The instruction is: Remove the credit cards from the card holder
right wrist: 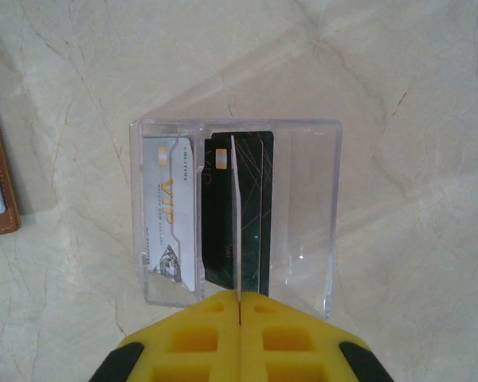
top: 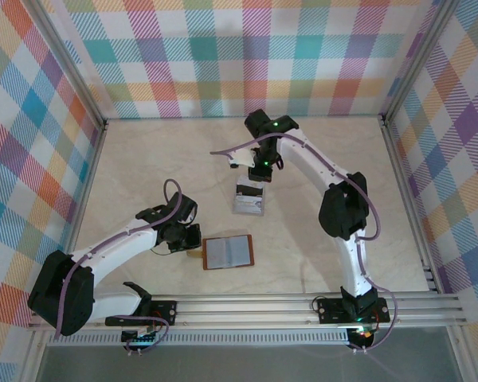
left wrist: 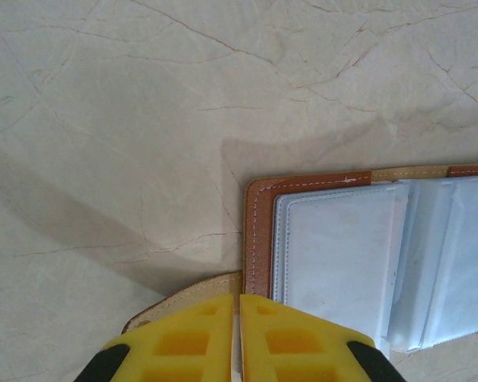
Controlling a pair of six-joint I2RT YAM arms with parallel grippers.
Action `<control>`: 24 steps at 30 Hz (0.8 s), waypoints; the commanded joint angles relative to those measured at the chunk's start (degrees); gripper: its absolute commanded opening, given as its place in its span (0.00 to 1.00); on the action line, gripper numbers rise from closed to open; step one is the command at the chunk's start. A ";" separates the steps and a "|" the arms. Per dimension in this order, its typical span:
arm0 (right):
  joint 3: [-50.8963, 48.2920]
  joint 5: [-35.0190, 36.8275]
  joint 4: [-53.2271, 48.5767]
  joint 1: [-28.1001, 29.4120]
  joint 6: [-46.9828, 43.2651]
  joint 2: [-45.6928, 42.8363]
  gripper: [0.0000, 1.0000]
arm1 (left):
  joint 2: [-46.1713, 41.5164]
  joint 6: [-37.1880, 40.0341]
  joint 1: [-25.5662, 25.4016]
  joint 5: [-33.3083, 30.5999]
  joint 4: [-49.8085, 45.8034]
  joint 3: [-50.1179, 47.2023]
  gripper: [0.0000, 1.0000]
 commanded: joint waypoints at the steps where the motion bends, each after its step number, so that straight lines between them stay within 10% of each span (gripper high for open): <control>1: 2.61 -0.50 -2.35 -0.47 -2.65 1.22 0.00 | 1.01 0.98 0.82 0.41 -1.27 -0.07 0.11; 24: 10.46 2.48 -4.55 -1.02 -5.51 6.67 0.00 | 2.57 1.79 0.99 0.69 -1.46 1.28 0.11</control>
